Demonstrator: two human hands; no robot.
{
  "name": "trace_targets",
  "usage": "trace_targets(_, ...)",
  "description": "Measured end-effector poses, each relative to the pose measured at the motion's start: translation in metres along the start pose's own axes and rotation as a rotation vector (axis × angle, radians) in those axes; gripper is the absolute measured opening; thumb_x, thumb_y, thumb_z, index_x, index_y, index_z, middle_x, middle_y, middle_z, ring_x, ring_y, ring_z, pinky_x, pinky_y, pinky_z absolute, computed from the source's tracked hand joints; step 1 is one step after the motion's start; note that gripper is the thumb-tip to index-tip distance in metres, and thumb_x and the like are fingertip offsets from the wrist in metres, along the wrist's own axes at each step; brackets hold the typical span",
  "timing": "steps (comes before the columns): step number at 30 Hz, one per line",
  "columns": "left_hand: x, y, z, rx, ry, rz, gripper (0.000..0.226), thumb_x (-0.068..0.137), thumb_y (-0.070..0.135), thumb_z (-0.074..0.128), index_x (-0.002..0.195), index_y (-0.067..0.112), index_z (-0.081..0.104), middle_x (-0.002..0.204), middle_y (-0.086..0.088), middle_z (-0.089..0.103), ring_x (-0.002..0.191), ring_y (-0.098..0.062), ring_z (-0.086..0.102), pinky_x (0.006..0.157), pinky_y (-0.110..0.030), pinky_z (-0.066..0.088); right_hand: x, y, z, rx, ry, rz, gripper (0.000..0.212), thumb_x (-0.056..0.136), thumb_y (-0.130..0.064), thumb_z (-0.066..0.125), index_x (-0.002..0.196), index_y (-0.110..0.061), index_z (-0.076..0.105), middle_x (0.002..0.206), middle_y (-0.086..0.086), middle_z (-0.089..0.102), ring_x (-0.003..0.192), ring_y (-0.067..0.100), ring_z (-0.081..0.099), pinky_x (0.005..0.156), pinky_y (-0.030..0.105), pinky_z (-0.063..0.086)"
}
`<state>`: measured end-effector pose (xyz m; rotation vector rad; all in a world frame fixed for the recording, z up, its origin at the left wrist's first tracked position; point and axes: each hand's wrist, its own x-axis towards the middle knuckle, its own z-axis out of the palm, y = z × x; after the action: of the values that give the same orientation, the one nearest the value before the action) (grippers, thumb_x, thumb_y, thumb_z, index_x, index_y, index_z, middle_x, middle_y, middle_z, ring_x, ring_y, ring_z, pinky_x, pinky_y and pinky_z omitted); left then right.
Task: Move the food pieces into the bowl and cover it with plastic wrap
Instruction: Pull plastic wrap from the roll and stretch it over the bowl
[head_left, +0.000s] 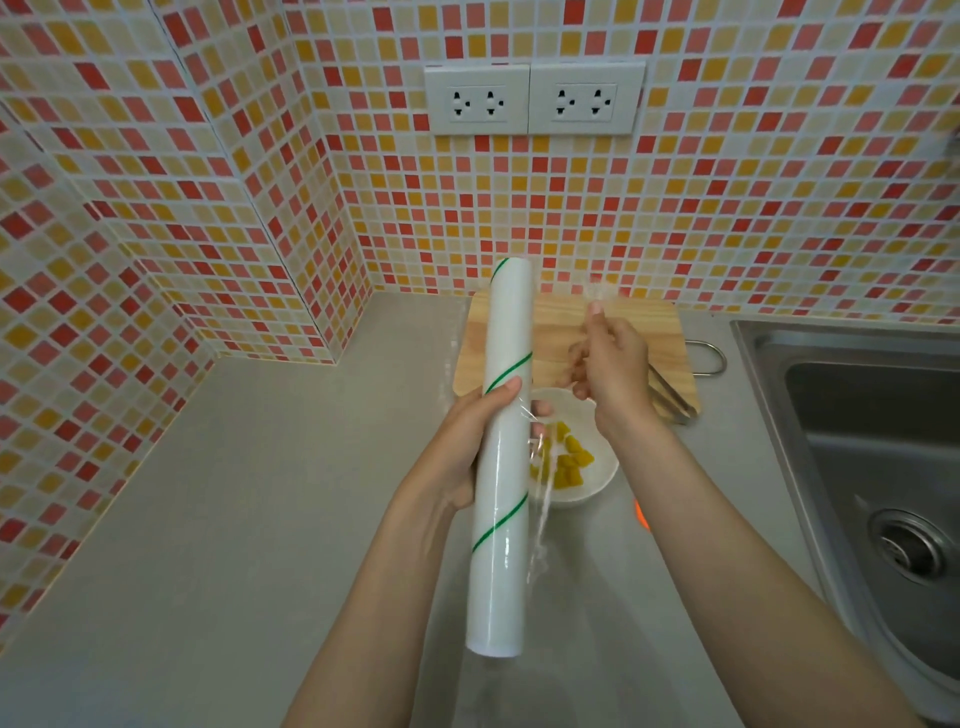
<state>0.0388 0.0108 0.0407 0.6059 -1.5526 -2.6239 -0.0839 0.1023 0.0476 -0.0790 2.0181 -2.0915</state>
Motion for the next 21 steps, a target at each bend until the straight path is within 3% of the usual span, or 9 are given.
trace_targets(5,-0.002,-0.003,-0.002,-0.017,-0.080,-0.006,0.024,0.078,0.037,0.058,0.079,0.024,0.078,0.097,-0.006,0.076,0.066,-0.012,0.069,0.056,-0.022,0.054,-0.026,0.023,-0.018,0.128,-0.256,0.364,0.055,0.086,-0.061,0.043,0.110,-0.013,0.057,0.087,0.011,0.063,0.069,0.022,0.063,0.058,0.033,0.049)
trace_targets(8,-0.002,-0.002,-0.010,-0.094,-0.061,-0.019,0.028,0.076,0.040,0.060,0.088,0.019,0.074,0.104,-0.009,0.074,0.068,-0.013,0.068,0.059,-0.025,0.053,-0.064,0.042,-0.030,0.101,-0.476,0.449,0.056,0.077,-0.061,0.053,0.098,-0.011,0.062,0.079,0.010,0.062,0.063,0.022,0.061,0.053,0.030,0.051)
trace_targets(11,-0.001,0.002,-0.015,-0.150,-0.013,-0.014,0.034,0.081,0.037,0.058,0.104,0.013,0.057,0.107,-0.012,0.073,0.069,-0.014,0.069,0.058,-0.026,0.054,-0.097,0.059,-0.035,0.173,-0.540,0.364,0.038,0.068,-0.048,0.067,0.082,-0.012,0.063,0.069,0.007,0.057,0.054,0.015,0.055,0.048,0.027,0.047)
trace_targets(14,0.000,0.005,-0.016,-0.162,0.024,-0.018,0.027,0.082,0.037,0.057,0.096,0.014,0.060,0.110,-0.013,0.071,0.070,-0.014,0.069,0.054,-0.023,0.054,-0.120,0.072,-0.030,0.193,-0.529,0.267,0.025,0.074,-0.032,0.066,0.087,-0.012,0.062,0.071,0.002,0.061,0.057,0.009,0.055,0.051,0.019,0.046)
trace_targets(16,0.000,0.008,-0.017,-0.148,0.034,-0.012,0.028,0.080,0.038,0.058,0.095,0.015,0.060,0.113,-0.013,0.070,0.070,-0.014,0.069,0.059,-0.025,0.053,-0.129,0.078,-0.024,0.193,-0.533,0.245,0.011,0.085,-0.025,0.060,0.081,-0.014,0.061,0.064,-0.004,0.060,0.055,0.008,0.053,0.050,0.018,0.045)
trace_targets(18,0.000,0.011,-0.020,-0.131,0.046,-0.004,0.030,0.080,0.038,0.058,0.097,0.014,0.058,0.113,-0.012,0.070,0.070,-0.013,0.069,0.060,-0.025,0.053,-0.133,0.078,-0.021,0.217,-0.513,0.224,0.021,0.087,-0.024,0.058,0.066,-0.019,0.057,0.052,-0.004,0.053,0.046,0.009,0.048,0.046,0.019,0.042)
trace_targets(21,-0.002,0.015,-0.026,-0.097,0.103,0.004,0.031,0.090,0.035,0.051,0.109,0.012,0.055,0.111,-0.011,0.071,0.069,-0.013,0.070,0.055,-0.024,0.054,-0.131,0.074,-0.023,0.230,-0.442,0.188,0.022,0.077,-0.031,0.064,0.061,-0.020,0.054,0.047,-0.003,0.047,0.040,0.008,0.041,0.042,0.019,0.037)
